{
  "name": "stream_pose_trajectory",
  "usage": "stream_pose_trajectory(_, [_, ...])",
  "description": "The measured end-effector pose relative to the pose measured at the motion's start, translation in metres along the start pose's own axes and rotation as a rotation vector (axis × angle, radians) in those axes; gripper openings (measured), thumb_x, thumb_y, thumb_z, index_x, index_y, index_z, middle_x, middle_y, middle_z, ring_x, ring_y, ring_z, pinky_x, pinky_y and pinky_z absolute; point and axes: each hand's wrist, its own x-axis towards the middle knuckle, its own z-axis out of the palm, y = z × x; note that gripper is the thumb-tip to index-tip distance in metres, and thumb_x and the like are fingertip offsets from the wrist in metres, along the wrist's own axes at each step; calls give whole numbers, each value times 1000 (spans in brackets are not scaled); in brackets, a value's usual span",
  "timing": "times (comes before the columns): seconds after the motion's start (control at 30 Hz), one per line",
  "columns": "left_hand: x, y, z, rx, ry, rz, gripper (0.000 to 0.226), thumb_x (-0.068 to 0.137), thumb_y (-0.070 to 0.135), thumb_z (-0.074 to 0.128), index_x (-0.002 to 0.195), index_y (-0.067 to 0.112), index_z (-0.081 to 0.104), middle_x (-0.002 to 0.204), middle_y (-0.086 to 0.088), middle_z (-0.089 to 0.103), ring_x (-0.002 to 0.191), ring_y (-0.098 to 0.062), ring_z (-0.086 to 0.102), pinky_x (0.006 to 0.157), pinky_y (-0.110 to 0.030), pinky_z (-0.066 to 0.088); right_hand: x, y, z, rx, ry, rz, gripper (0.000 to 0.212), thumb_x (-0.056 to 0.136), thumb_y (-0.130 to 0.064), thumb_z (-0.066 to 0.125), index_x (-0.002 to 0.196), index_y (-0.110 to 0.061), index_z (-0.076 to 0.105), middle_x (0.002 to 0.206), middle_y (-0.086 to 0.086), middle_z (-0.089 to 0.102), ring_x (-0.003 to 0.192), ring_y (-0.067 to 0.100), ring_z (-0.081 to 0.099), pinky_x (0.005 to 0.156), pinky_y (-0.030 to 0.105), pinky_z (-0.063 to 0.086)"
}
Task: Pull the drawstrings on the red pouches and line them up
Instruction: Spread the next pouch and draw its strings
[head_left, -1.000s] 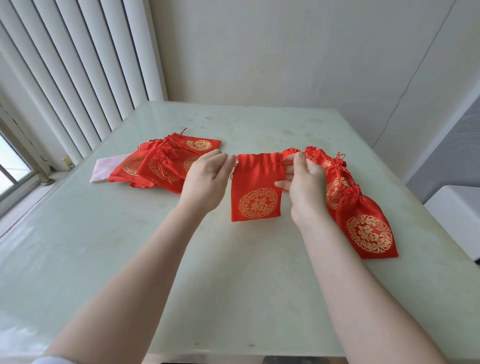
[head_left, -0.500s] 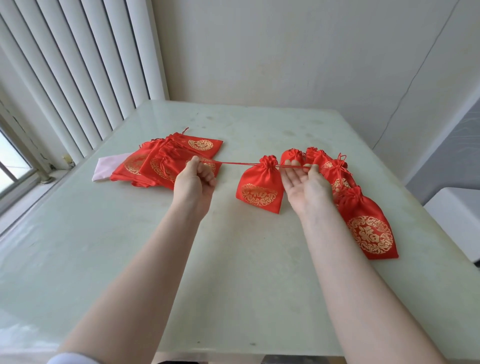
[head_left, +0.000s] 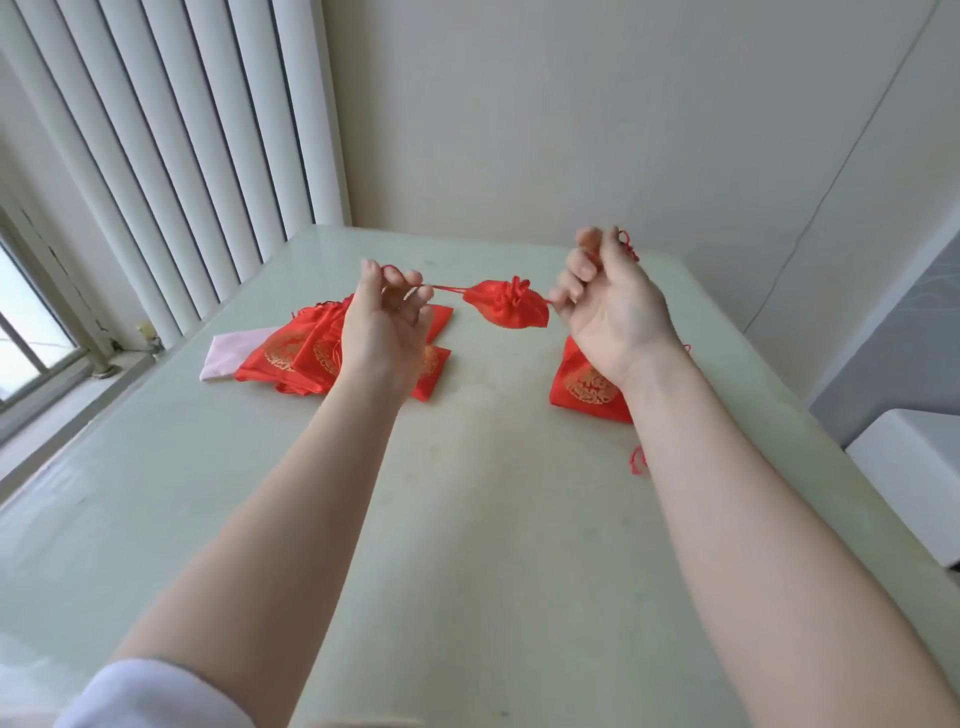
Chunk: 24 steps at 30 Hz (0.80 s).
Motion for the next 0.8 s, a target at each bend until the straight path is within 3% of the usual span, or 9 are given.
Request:
stream_pose_trajectory(0.1, [-9, -22, -19, 400, 142, -86, 36, 99, 33, 38, 66, 20, 46, 51, 11, 59, 45, -3, 54, 46, -15, 38, -9, 27, -17, -457, 1, 185, 36, 102, -27, 29, 91, -11, 59, 52, -8, 31, 40, 2, 23, 40, 15, 19])
stream_pose_trajectory(0.2, [-16, -37, -34, 467, 225, -180, 36, 98, 30, 40, 64, 19, 47, 46, 9, 59, 41, -3, 49, 43, -15, 39, -24, 62, -29, -824, 28, 323, 36, 102, -26, 33, 107, -4, 62, 57, -5, 26, 35, 0, 20, 36, 13, 14])
stream_pose_trajectory(0.33, [-17, -37, -39, 576, 175, -131, 35, 96, 29, 42, 62, 19, 48, 52, 8, 60, 49, -8, 42, 53, -21, 33, -41, 81, -34, -1012, -52, 308, 28, 99, -23, 41, 100, -11, 67, 50, -11, 35, 37, 0, 30, 40, 12, 24])
stream_pose_trajectory(0.4, [-21, -37, -36, 635, 63, -70, 35, 95, 29, 45, 62, 19, 50, 58, 7, 62, 51, -9, 41, 55, -21, 33, -47, 87, -33, -1040, -81, 256, 21, 96, -20, 50, 84, -14, 67, 49, -16, 45, 42, -3, 39, 47, 11, 30])
stream_pose_trajectory(0.5, [-28, -39, -27, 674, -92, -14, 36, 97, 29, 46, 64, 16, 50, 65, 4, 65, 49, -10, 40, 54, -21, 35, -51, 95, -33, -1011, -139, 256, 13, 93, -17, 55, 87, -13, 66, 69, -2, 54, 56, 5, 49, 51, 11, 39])
stream_pose_trajectory(0.57, [-29, -42, -24, 704, -147, 9, 32, 97, 31, 45, 70, 15, 53, 73, 2, 67, 47, -10, 41, 54, -23, 35, -51, 99, -34, -963, -114, 240, 17, 94, -14, 53, 81, -14, 64, 69, 1, 55, 54, 7, 51, 49, 12, 40])
stream_pose_trajectory(0.7, [-30, -57, -30, 826, -229, -91, 17, 98, 28, 42, 112, 18, 42, 93, -1, 63, 46, -10, 45, 52, -23, 35, -47, 93, -37, -677, 29, 194, 21, 98, -11, 41, 86, -10, 59, 47, -13, 49, 35, -3, 42, 41, 10, 34])
stream_pose_trajectory(0.8, [-29, -71, -37, 897, -244, -141, 38, 92, 13, 54, 123, 20, 33, 92, 1, 59, 45, -7, 45, 45, -17, 36, -39, 89, -45, -583, 99, 170, 28, 99, -13, 38, 76, -15, 54, 46, -11, 35, 32, -2, 32, 37, 8, 28])
